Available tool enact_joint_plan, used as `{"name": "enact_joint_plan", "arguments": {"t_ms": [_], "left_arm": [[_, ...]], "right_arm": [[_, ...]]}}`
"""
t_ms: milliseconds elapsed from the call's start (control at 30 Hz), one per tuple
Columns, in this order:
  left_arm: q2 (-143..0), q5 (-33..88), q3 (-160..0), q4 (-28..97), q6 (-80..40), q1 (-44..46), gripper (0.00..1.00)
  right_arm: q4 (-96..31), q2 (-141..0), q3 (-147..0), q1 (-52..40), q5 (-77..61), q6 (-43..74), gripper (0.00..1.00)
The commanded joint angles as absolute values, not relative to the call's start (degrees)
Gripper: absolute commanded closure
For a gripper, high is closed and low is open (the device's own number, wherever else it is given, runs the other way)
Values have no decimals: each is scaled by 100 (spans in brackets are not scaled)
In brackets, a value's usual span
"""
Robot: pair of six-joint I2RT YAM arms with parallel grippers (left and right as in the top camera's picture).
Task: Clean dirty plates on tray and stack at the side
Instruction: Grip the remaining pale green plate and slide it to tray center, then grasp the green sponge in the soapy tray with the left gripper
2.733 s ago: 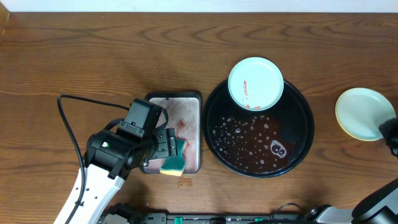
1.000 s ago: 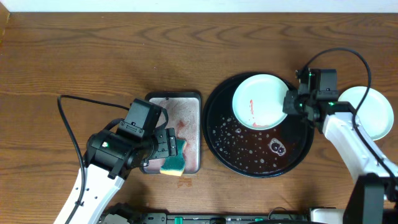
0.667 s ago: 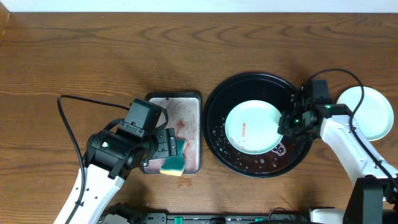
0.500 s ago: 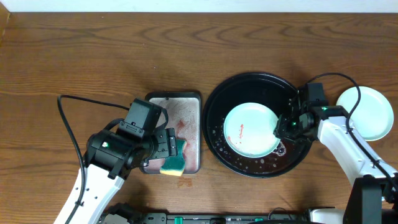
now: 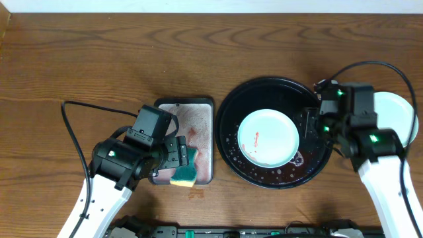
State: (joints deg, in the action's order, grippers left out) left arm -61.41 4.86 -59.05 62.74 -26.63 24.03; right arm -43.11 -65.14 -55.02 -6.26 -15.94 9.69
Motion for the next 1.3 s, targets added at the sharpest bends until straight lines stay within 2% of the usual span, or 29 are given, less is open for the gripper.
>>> {"name": "enact_joint_plan", "arguments": {"t_ms": [0, 300, 433, 600, 733, 767, 1067, 1200, 1233, 1267], "left_arm": [[-6145, 517, -5918, 6289, -2596, 2379, 16], [-6722, 475, -5561, 6029, -2596, 2381, 20], [-7325, 548, -4904, 5332, -2434, 2386, 21], [-8215, 1074, -4639, 4705, -2021, 2386, 33], [-8753, 1175, -4639, 4606, -2016, 2386, 73], [-8840, 1223, -4641, 4582, -2016, 2386, 92], [-8517, 1229, -5221, 4584, -1942, 2379, 93], [-8364, 701, -5339, 4488, -1927, 2379, 92], [-8368, 620, -5339, 4488, -1927, 2379, 91], [-8385, 576, -5334, 4499, -1929, 2379, 74]], "right_arm": [[-4357, -6132, -5548, -718, -1743, 657, 62], [-4777, -5961, -5540, -722, -1741, 657, 62], [-4840, -6042, -5537, -722, -1743, 661, 63], [-4847, -6093, -5537, -722, -1743, 676, 64], [-4847, -6093, -5537, -722, -1743, 679, 65], [-4849, -6093, -5537, -722, -1743, 679, 65], [-4847, -6093, -5537, -722, -1741, 676, 67], [-4849, -6093, -5537, -722, -1741, 676, 67], [-4849, -6093, -5537, -722, -1741, 676, 67], [-4849, -6093, -5537, -722, -1741, 676, 67]]}}
